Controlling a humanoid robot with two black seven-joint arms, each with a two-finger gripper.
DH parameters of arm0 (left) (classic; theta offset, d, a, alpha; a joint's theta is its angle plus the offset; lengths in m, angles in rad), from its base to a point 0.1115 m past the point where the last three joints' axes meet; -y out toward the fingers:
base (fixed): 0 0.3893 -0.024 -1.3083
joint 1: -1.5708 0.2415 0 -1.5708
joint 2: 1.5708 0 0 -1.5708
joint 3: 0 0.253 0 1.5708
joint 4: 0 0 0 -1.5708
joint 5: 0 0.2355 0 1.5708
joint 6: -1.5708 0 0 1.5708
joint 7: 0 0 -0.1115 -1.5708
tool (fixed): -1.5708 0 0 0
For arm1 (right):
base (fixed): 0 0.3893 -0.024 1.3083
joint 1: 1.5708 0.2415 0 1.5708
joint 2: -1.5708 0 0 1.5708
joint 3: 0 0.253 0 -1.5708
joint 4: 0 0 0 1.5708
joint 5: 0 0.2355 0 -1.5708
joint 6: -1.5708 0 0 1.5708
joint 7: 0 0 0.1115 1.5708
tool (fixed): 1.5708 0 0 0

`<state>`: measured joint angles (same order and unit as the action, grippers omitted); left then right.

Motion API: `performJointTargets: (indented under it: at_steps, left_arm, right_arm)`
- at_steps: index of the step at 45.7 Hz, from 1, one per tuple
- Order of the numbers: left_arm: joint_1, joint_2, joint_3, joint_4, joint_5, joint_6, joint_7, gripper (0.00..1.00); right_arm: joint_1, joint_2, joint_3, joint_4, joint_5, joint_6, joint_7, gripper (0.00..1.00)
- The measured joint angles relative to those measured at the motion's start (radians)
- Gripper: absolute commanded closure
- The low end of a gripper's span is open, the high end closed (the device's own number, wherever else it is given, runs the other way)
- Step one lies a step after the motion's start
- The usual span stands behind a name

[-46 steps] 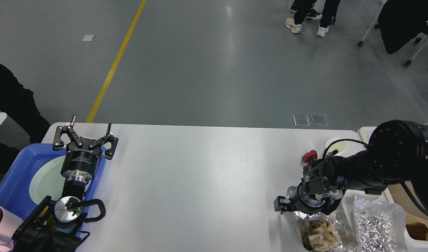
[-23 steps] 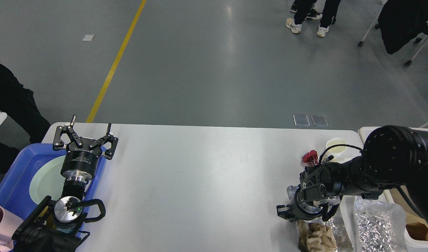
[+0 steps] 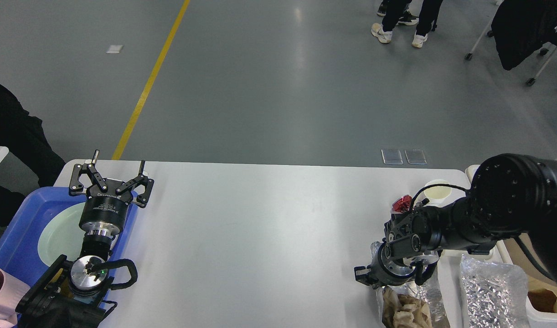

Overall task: Tidy desktop
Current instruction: 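Lift the foil snack bag and drop it into the white bin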

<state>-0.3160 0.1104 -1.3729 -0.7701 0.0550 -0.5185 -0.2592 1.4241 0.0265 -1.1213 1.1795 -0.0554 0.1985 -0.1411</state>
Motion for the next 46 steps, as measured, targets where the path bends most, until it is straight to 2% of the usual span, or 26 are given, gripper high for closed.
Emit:
performJointTargets:
  at_steps: [6,14,26,46]
  left_arm:
    - [0.0,0.0,0.0,0.0,0.0,0.0,0.0,0.04]
    - [0.0,0.0,0.0,0.0,0.0,0.0,0.0,0.04]
    - [0.0,0.001,0.0,0.0,0.0,0.0,0.0,0.04]
    - [0.0,0.002,0.0,0.0,0.001,0.0,0.0,0.04]
  right_arm:
    - [0.09,-0.009,-0.001,0.079,0.001,0.036,-0.001,1.0]
    - [0.276,-0.014,-0.01,0.197,0.003,0.154,-0.008,1.0]
    - [0.538,-0.053,-0.018,0.308,0.007,0.326,-0.077,1.0]
    - [0.913,-0.166,-0.073,0.401,0.005,0.542,-0.121,1.0]
